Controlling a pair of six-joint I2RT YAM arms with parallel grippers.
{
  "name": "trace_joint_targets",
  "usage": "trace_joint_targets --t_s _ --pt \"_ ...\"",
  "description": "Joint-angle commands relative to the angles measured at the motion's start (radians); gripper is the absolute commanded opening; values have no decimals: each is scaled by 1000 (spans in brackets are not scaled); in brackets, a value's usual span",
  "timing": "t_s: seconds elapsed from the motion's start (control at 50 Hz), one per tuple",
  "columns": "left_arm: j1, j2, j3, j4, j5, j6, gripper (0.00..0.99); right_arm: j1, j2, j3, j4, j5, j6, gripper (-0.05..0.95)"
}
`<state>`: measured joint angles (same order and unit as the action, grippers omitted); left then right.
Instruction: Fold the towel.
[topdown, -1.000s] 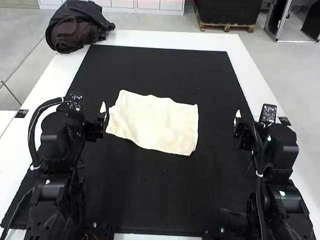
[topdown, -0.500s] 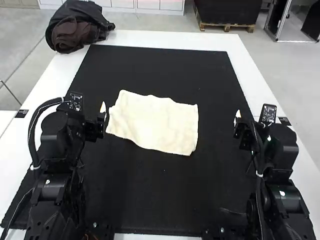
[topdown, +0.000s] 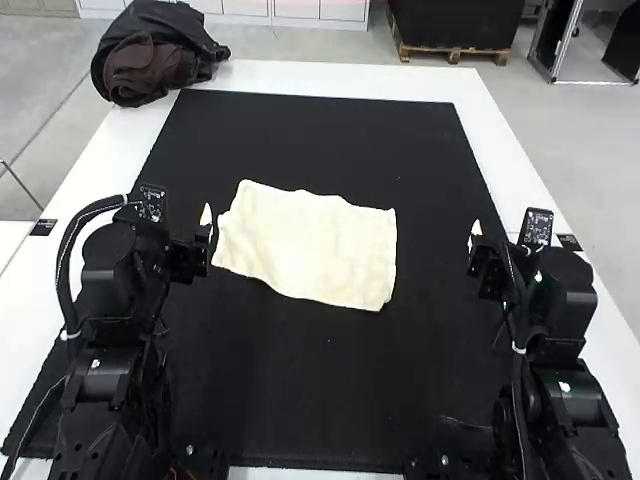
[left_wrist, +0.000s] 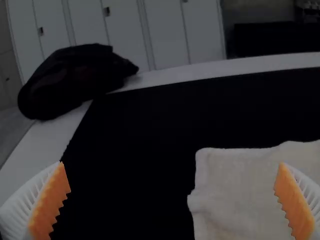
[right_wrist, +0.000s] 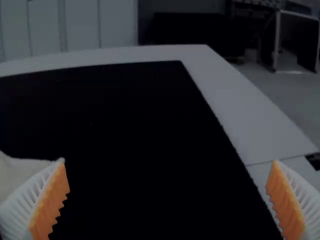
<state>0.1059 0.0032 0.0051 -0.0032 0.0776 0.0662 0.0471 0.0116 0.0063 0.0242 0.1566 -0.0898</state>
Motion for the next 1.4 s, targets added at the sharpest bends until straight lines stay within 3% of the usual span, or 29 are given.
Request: trace_joint_targets --t_s 0.0,0.76,0.92,1.1,1.16,1.22,1.28,1.34,1.38 --pt "9 -6 -4 6 -6 -8 962 -12 -9 -6 8 -9 9 911" --pt "9 -8 -5 6 -6 -12 961 -10 -9 -6 8 -9 9 911" --pt "11 -8 -5 6 -6 -12 962 -7 -9 -6 3 -65 10 911" --pt "11 -6 -4 6 -6 -11 961 -12 -9 -5 23 -66 -5 911" --pt "11 -8 -4 17 -6 1 961 -13 -9 -6 54 -66 -64 911" --pt "3 -6 -4 28 -6 103 959 -12 -10 -6 69 -97 -214 907" --pt "0 -6 -4 60 -6 115 959 -10 -9 -6 56 -169 -323 908" --pt "3 -6 -4 109 -13 113 957 -10 -9 -6 79 -177 -349 908" --pt "6 -6 -4 157 -75 115 957 -10 -9 -6 117 -190 -340 908"
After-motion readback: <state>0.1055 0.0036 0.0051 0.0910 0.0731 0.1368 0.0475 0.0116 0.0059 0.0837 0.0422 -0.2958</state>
